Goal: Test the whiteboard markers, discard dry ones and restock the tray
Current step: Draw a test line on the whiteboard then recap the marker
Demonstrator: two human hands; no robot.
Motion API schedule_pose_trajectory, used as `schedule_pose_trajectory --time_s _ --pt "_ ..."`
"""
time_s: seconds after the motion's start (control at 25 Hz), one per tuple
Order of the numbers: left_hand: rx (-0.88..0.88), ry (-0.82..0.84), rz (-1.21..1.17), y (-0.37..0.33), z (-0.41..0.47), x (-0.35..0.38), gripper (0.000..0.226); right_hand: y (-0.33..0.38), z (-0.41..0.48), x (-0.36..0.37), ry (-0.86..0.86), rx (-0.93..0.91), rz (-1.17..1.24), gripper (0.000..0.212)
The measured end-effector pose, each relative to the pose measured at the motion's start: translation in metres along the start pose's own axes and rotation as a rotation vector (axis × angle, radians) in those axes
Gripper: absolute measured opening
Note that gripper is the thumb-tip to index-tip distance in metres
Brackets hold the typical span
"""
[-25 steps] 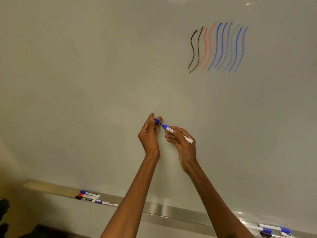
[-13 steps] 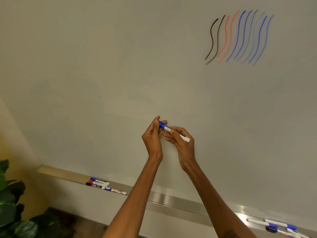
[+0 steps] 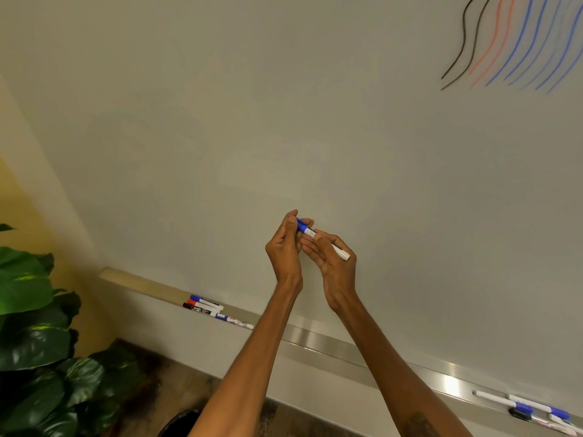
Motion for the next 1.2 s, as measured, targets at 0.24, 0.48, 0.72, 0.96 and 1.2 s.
schedule_pose_trajectory --time_s 0.24,0.48,0.72,0.96,1.2 --pt "-0.012 0.019 0.091 -0.001 0.016 -0.056 0.028 -0.047 -0.003 0.022 0.043 0.125 0.030 0.042" --pt "-0.073 -0.110 0.189 0.012 0.036 -0.131 0.030 -0.115 -0.008 0.022 0.082 0.330 -0.141 0.029" --pt "-0.154 -0.205 0.273 0.040 0.044 -0.211 0.028 -0.184 -0.004 -0.001 0.186 0.353 -0.591 0.017" --pt "-0.305 -0.291 0.350 0.071 0.047 -0.273 0.026 -0.249 0.003 -0.015 0.316 0.392 -0.899 0.022" --pt "-0.470 -0.316 0.481 0.097 0.054 -0.314 0.033 -0.305 0.011 -0.031 0.239 0.316 -1.146 0.019"
Point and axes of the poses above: each hand's wrist, its own z-axis towards the middle knuckle, its own x-axis out of the palm, y = z × x, the point moved 4 cm from there along z, towards the middle knuckle, and after that the axes turned 4 degrees about -z, right-handed, at the moved point
